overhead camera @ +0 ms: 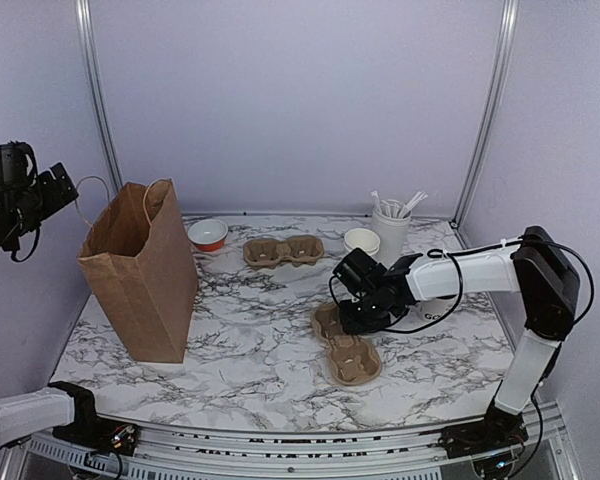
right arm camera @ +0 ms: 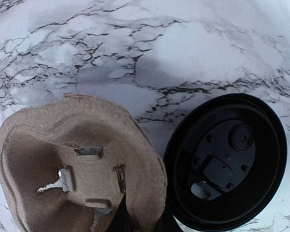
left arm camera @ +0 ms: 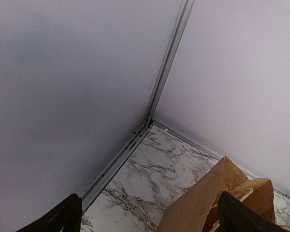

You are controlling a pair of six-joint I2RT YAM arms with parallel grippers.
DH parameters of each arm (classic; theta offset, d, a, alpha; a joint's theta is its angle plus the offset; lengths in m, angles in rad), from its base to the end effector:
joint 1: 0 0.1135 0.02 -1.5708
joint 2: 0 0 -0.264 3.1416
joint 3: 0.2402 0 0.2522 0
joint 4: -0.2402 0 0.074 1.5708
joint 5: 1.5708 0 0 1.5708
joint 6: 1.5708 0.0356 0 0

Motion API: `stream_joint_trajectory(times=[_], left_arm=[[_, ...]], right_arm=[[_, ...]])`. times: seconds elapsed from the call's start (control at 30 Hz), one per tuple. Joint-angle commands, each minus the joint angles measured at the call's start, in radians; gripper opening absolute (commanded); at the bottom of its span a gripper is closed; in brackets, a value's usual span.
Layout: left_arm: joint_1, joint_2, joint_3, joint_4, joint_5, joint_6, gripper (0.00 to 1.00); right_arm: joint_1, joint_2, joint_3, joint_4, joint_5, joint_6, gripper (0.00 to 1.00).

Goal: Pack the takeout coffee

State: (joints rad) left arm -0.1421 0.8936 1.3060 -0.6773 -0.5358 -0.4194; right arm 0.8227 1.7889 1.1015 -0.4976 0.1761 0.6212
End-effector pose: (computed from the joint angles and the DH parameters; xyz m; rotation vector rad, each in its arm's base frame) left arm 0.1569 -0.0041 0.4450 -0.6093 1.6924 0.0912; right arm 0.2396 0.2490 0.1611 -0.2279 2.7232 0.1717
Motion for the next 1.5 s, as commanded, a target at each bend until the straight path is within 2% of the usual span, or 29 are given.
stream_joint_trajectory(times=[0.0, 0.17, 0.4, 0.67, 1.0, 1.17, 1.37, 1.47], left_arm=[[0.065, 0.022, -0.024, 0.014, 0.34, -0.032, 0.99], [0.07, 0.012, -0.008, 0.022, 0.36, -0.023, 0.98], [0.072, 0.047, 0.032, -0.013, 0.425, -0.018, 0.91], [0.072, 0.017, 0.097, -0.026, 0.384, -0.004, 0.91], [0.072, 0.08, 0.168, -0.101, 0.417, 0.039, 0.9], [0.073, 0.16, 0.212, -0.181, 0.47, 0.075, 0.84], [0.072, 0.181, 0.219, -0.205, 0.459, 0.088, 0.75], [0.073, 0.191, 0.218, -0.209, 0.465, 0.094, 0.64]], right_arm=[[-0.013, -0.043, -0.013, -0.012, 0.026, 0.02, 0.13], [-0.013, -0.067, 0.002, -0.007, 0.014, 0.011, 0.15], [-0.013, -0.073, 0.038, -0.016, 0.006, -0.011, 0.19], [-0.013, -0.082, 0.07, -0.024, 0.004, -0.033, 0.22], [-0.013, -0.099, 0.101, -0.036, 0.003, -0.055, 0.23], [-0.014, -0.121, 0.122, -0.036, -0.017, -0.083, 0.24], [-0.012, -0.142, 0.149, -0.046, -0.021, -0.114, 0.25], [-0.011, -0.149, 0.161, -0.05, -0.023, -0.126, 0.26]])
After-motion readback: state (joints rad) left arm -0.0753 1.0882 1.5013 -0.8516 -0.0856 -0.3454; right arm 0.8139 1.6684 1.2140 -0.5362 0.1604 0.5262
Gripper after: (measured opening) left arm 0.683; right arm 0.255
